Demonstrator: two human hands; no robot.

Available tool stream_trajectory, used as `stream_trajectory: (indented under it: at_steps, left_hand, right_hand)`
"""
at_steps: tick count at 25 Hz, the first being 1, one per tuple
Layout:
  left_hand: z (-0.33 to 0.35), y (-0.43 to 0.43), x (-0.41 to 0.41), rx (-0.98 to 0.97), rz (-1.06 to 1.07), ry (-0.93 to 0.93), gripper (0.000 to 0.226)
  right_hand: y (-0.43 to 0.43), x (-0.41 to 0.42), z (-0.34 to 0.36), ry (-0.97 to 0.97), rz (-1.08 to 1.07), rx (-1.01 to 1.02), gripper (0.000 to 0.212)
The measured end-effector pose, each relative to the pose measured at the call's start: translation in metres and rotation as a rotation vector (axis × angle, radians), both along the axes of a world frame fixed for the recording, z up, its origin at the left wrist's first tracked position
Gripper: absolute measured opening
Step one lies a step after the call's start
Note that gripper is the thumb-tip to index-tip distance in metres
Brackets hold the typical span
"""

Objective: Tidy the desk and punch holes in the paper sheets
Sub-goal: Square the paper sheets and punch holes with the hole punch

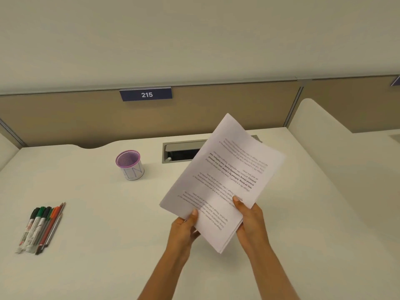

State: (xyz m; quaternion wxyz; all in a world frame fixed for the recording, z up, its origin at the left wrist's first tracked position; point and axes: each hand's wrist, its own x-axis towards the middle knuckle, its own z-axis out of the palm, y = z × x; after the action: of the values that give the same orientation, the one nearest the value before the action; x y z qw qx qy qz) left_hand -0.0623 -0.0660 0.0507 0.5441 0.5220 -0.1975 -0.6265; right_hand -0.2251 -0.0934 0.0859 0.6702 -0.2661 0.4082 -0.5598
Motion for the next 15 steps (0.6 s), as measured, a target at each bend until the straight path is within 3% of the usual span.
stream_trajectory:
  at_steps: [3, 6, 9, 11, 15]
  left_hand:
    - [-0.001, 0.007, 0.01, -0.008, -0.02, 0.007, 0.025]
    - [0.015, -0.003, 0.048, -0.099, -0.024, -0.122, 0.035]
    - [0.047, -0.019, 0.069, -0.193, -0.217, -0.287, 0.048]
    - [0.062, -0.027, 0.061, -0.259, -0.329, -0.338, 0.045]
    - [0.062, -0.027, 0.042, -0.322, -0.279, -0.284, 0.032]
  right_hand:
    - [-0.007, -0.012, 0.005, 0.155, -0.022, -0.02, 0.029]
    - [-0.012, -0.037, 0.012, 0.276, 0.045, -0.08, 0.026]
    - [-0.013, -0.054, 0.019, 0.367, 0.149, -0.115, 0.027]
    - [-0.013, -0.058, 0.016, 0.418, 0.206, -0.132, 0.027]
    - [-0.012, -0.058, 0.006, 0.424, 0.215, -0.133, 0.029]
